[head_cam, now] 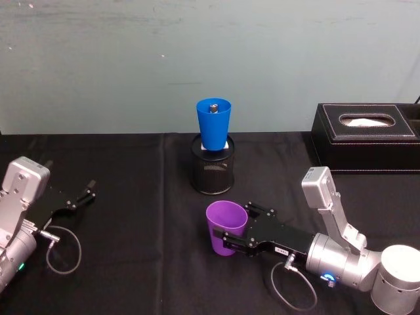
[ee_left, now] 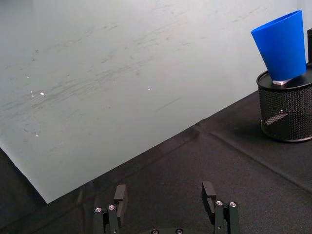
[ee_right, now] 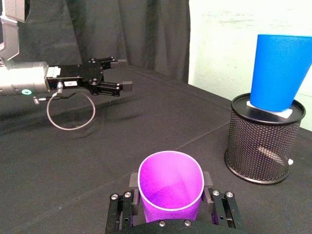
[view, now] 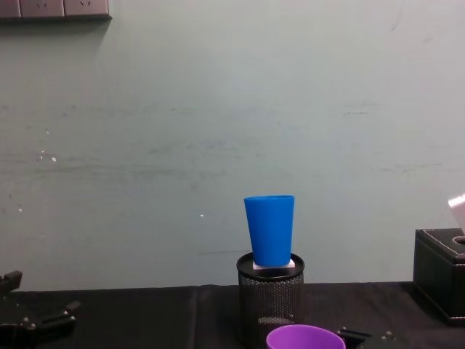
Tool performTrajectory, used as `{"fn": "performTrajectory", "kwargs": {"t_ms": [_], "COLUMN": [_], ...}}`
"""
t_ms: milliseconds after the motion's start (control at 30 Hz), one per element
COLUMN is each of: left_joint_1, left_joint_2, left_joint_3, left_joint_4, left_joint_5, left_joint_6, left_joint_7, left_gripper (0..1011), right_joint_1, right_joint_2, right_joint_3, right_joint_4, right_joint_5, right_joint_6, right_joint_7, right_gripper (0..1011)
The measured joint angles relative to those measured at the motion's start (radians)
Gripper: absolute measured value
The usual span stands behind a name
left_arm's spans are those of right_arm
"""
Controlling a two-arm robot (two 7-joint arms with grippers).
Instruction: Pick up one cup with a gripper and tap it against the other cup.
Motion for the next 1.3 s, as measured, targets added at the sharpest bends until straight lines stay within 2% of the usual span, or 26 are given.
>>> {"fn": "performTrajectory", "kwargs": {"t_ms": [400,733,1100,1300], "left_joint_1": [0.000,0.000,0.000,0.000], "left_joint_2": [0.000,0.000,0.000,0.000], "left_joint_3": [0.000,0.000,0.000,0.000], "left_joint_4": [0.000,0.000,0.000,0.000], "left_joint_5": [0.000,0.000,0.000,0.000], "left_joint_6": [0.000,0.000,0.000,0.000], "left_joint_7": [0.000,0.000,0.000,0.000], "left_gripper": [1000,1000,1000,1000], "right_joint_1": [0.001,0.001,0.001,-0.011], "right_joint_2": [-0.002,-0.001,0.001,0.013], "right_joint_3": [0.001,0.000,-0.001,0.007], "right_joint_4": [0.004,0.002,-0.001,-0.047], "right_joint_5": [0.004,0.003,0.002,-0.020], "right_joint_6": [-0.005,-0.003,-0.002,-0.031], "right_joint_7": [0.008,0.007,0.005,-0.012], "right_gripper": [739,1002,1003,1003]}}
